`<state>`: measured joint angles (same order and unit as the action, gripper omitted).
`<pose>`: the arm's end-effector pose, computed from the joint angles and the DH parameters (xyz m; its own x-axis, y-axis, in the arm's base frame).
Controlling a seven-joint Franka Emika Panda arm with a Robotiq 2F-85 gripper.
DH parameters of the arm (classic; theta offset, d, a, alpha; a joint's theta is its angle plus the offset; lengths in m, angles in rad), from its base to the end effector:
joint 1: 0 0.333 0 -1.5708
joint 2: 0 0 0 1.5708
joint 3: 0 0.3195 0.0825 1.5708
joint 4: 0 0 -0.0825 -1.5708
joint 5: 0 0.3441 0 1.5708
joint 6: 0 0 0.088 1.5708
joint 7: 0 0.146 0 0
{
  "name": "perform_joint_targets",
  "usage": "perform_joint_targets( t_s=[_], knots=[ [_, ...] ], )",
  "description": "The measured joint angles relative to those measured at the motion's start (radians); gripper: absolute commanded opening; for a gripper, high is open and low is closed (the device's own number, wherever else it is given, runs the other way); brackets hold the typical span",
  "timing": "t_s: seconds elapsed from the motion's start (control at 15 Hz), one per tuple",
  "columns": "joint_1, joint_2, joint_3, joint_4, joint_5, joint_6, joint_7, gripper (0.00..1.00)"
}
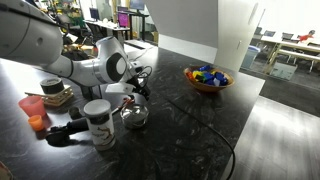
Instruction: Put the scissors inside the black object
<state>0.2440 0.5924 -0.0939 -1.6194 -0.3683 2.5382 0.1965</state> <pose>0.6938 0.1110 0.3045 0.9043 0.2790 0.3232 0.1903 -0.9410 0.2797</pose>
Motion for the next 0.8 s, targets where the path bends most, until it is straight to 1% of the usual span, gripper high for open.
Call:
perform_joint_targets(
  t_s=[0.53,0.6,0.67,0.8],
  knots=[
    [0.010,0.019,-0.001,0.001,0.000,-0.017,0.008,1.00],
    [0.010,0.021,-0.002,0.001,-0.001,-0.023,0.009,0.99],
    [0.010,0.022,-0.003,0.001,-0.002,-0.028,0.010,0.78],
    [0.010,0.022,-0.005,0.001,-0.004,-0.030,0.016,0.72]
  ],
)
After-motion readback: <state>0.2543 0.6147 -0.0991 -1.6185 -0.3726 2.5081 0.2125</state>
